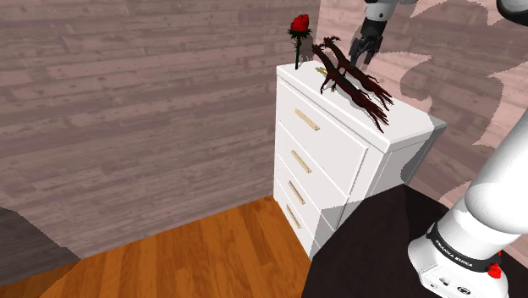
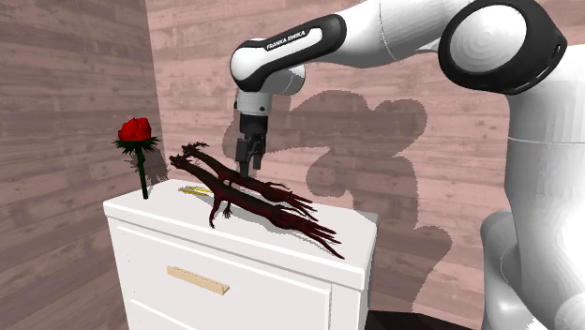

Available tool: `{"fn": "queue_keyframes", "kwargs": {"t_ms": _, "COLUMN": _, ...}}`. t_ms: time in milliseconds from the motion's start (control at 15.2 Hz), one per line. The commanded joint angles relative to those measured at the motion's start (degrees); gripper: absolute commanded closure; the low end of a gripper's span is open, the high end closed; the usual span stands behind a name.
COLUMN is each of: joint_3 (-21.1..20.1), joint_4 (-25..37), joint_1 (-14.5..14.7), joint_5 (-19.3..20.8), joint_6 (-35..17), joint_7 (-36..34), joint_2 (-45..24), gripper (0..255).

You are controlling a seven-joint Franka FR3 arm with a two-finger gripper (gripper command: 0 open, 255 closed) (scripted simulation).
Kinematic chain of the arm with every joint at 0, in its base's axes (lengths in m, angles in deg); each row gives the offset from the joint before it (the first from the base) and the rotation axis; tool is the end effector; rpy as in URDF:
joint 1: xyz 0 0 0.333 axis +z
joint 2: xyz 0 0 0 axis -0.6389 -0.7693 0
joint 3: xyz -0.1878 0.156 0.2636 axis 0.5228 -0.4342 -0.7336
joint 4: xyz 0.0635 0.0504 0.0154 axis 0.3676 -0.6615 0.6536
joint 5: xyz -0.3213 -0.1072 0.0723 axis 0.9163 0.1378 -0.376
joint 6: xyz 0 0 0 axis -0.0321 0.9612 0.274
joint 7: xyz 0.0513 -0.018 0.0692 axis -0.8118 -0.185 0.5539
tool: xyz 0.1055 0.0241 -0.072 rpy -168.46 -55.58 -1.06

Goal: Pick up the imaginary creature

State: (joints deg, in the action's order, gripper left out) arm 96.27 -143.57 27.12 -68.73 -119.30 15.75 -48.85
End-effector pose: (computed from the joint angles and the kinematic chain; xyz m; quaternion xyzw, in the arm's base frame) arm 0.4726 -0.3018 0.5625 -0.9955 0.0798 -0.0485 0.0133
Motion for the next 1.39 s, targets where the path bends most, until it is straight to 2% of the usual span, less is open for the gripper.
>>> {"fn": "queue_keyframes", "kwargs": {"t_ms": 0, "joint_3": 0.03, "joint_4": -0.71, "joint_1": -0.10, "joint_5": -0.33, "joint_6": -1.24, "joint_7": 0.24, "joint_2": -0.62, "gripper": 0}}
{"fn": "queue_keyframes", "kwargs": {"t_ms": 396, "joint_3": -0.04, "joint_4": -3.82, "joint_1": -0.07, "joint_5": -0.60, "joint_6": -4.65, "joint_7": 0.60, "joint_2": -0.95, "gripper": 0}}
{"fn": "queue_keyframes", "kwargs": {"t_ms": 462, "joint_3": -0.03, "joint_4": -3.70, "joint_1": -0.09, "joint_5": -0.65, "joint_6": -4.64, "joint_7": 0.64, "joint_2": -1.08, "gripper": 255}}
{"fn": "queue_keyframes", "kwargs": {"t_ms": 1056, "joint_3": -0.04, "joint_4": -3.82, "joint_1": -0.07, "joint_5": -0.60, "joint_6": -4.65, "joint_7": 0.61, "joint_2": -0.96, "gripper": 255}}
{"fn": "queue_keyframes", "kwargs": {"t_ms": 1320, "joint_3": 0.02, "joint_4": -1.12, "joint_1": -0.10, "joint_5": -0.35, "joint_6": -1.67, "joint_7": 0.28, "joint_2": -0.64, "gripper": 255}}
